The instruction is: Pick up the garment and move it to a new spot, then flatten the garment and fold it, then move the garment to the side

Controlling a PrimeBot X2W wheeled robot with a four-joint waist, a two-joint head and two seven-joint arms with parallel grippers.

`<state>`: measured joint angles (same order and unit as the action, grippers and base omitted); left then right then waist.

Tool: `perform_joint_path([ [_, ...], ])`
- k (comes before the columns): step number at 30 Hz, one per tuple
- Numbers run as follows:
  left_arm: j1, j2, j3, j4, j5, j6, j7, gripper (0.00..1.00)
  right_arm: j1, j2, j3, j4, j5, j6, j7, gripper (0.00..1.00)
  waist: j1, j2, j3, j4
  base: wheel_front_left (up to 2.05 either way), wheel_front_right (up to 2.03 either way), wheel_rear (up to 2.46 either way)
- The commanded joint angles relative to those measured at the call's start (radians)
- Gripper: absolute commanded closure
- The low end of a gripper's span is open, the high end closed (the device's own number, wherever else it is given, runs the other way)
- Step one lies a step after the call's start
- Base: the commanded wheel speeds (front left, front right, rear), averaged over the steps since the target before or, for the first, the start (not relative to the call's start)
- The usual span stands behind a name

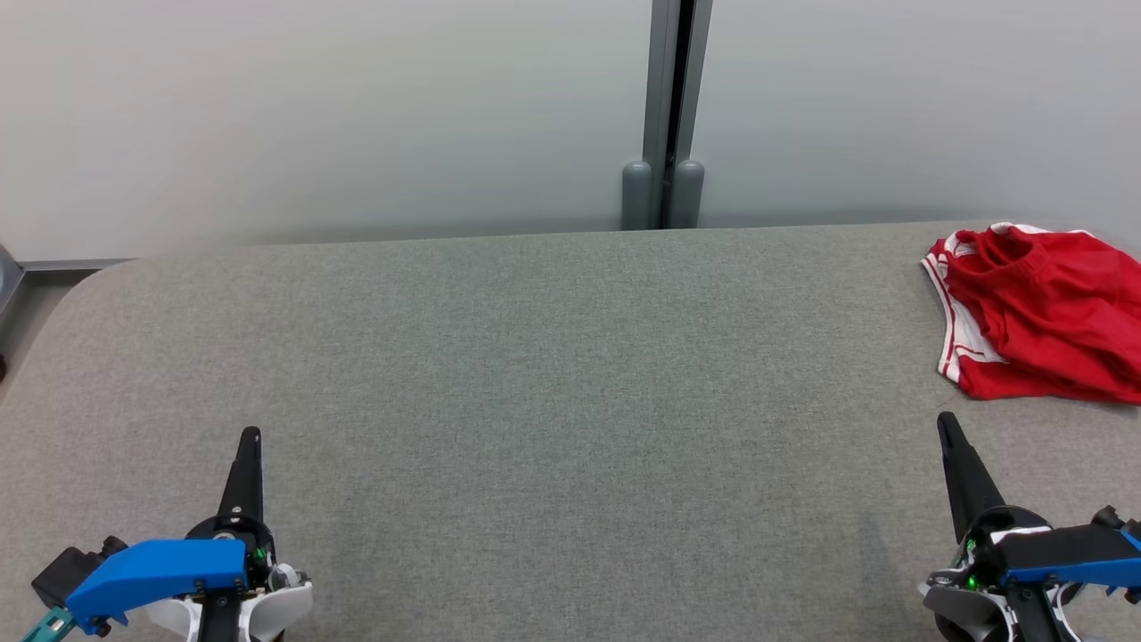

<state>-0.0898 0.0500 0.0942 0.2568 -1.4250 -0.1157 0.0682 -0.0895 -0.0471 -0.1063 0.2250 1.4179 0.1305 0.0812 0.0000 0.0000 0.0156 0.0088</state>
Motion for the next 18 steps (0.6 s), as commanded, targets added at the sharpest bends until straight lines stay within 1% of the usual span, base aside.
perform_joint_path([
  [1, -0.019, 0.0, 0.009, -0.008, -0.023, -0.009, 0.007, 1.0, -0.014, -0.005, -0.004, 0.001, 0.025, 0.0, 0.008, 1.0, 0.0, 0.0, -0.001, -0.001, 0.0, 0.0, 0.0],
  [18, -0.022, 0.0, 0.017, -0.012, -0.145, -0.016, 0.038, 1.0, -0.021, -0.005, -0.008, 0.016, 0.153, 0.0, 0.028, 1.0, 0.0, 0.0, -0.009, -0.006, 0.0, 0.0, 0.0],
])
